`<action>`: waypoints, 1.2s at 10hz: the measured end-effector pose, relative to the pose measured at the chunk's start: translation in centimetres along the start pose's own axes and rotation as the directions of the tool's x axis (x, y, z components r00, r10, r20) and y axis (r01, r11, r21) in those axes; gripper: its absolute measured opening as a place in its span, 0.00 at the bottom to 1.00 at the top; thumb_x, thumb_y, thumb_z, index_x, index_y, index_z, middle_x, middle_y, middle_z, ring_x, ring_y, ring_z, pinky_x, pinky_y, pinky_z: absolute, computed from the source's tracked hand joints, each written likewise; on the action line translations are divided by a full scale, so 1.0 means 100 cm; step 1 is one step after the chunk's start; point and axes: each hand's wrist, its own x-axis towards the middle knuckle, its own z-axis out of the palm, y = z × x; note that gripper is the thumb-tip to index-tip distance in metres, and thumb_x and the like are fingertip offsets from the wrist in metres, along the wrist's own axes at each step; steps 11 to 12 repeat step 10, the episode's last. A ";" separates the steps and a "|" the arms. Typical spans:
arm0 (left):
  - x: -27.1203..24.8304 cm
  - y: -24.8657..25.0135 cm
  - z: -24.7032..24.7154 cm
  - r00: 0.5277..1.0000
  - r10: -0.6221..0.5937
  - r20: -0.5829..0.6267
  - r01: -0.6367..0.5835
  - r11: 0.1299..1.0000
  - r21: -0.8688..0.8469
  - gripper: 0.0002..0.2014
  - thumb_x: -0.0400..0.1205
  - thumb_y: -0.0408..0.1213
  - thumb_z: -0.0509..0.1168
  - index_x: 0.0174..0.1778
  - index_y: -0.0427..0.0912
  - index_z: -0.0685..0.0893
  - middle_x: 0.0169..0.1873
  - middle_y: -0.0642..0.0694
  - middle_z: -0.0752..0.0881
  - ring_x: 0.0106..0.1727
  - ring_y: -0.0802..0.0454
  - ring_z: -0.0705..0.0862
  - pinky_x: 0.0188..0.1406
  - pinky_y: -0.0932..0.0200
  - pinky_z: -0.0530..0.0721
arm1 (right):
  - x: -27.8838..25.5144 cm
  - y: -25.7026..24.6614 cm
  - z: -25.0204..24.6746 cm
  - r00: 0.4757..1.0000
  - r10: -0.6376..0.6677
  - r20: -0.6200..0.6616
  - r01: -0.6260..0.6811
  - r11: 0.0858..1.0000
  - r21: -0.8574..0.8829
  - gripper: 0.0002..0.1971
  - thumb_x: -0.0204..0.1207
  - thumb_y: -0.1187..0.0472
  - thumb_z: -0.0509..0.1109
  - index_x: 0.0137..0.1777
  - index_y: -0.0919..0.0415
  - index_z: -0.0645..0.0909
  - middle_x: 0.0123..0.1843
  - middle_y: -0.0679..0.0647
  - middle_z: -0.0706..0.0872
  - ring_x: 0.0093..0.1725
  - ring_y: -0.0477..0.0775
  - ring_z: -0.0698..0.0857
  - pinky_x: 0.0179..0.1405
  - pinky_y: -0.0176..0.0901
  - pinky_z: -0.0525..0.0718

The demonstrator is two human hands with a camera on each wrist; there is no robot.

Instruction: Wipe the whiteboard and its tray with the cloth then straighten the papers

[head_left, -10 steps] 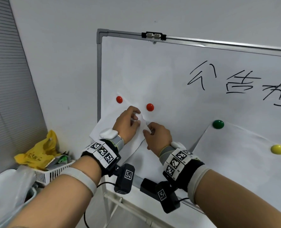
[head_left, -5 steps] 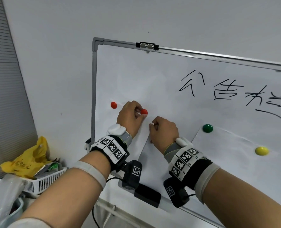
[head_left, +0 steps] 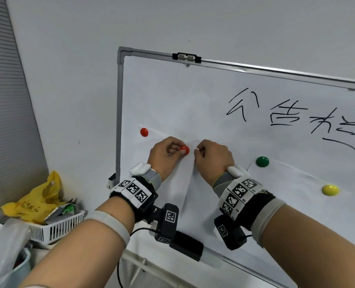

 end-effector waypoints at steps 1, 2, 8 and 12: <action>0.002 0.000 0.005 1.000 -0.011 -0.020 0.011 1.000 -0.027 0.07 0.73 0.38 0.78 0.45 0.47 0.89 0.41 0.51 0.91 0.45 0.54 0.89 0.55 0.56 0.89 | 0.003 0.002 0.000 1.000 0.004 0.012 -0.004 1.000 -0.006 0.10 0.83 0.50 0.64 0.51 0.53 0.83 0.46 0.54 0.91 0.48 0.63 0.87 0.44 0.46 0.79; 0.004 0.002 0.008 0.998 -0.002 -0.061 0.001 1.000 -0.022 0.06 0.73 0.38 0.78 0.44 0.47 0.90 0.40 0.51 0.91 0.43 0.57 0.89 0.51 0.64 0.88 | 0.006 0.004 0.001 1.000 0.009 0.014 -0.009 1.000 -0.012 0.09 0.83 0.50 0.63 0.49 0.53 0.82 0.45 0.53 0.91 0.46 0.62 0.87 0.41 0.44 0.75; -0.015 0.014 0.019 0.966 -0.100 -0.240 0.119 0.991 0.066 0.08 0.73 0.44 0.77 0.40 0.45 0.88 0.33 0.51 0.87 0.33 0.59 0.81 0.38 0.68 0.81 | -0.011 0.018 -0.011 0.998 -0.053 0.027 0.049 0.990 0.134 0.11 0.81 0.48 0.65 0.40 0.51 0.77 0.35 0.49 0.88 0.39 0.60 0.87 0.43 0.48 0.85; -0.050 0.019 0.028 0.983 -0.113 -0.146 0.126 0.989 0.079 0.06 0.78 0.45 0.73 0.39 0.48 0.87 0.34 0.46 0.89 0.39 0.44 0.88 0.48 0.47 0.90 | -0.046 0.039 -0.024 0.942 -0.259 0.213 0.140 0.881 0.452 0.14 0.83 0.50 0.66 0.37 0.53 0.82 0.28 0.52 0.90 0.22 0.49 0.88 0.37 0.46 0.88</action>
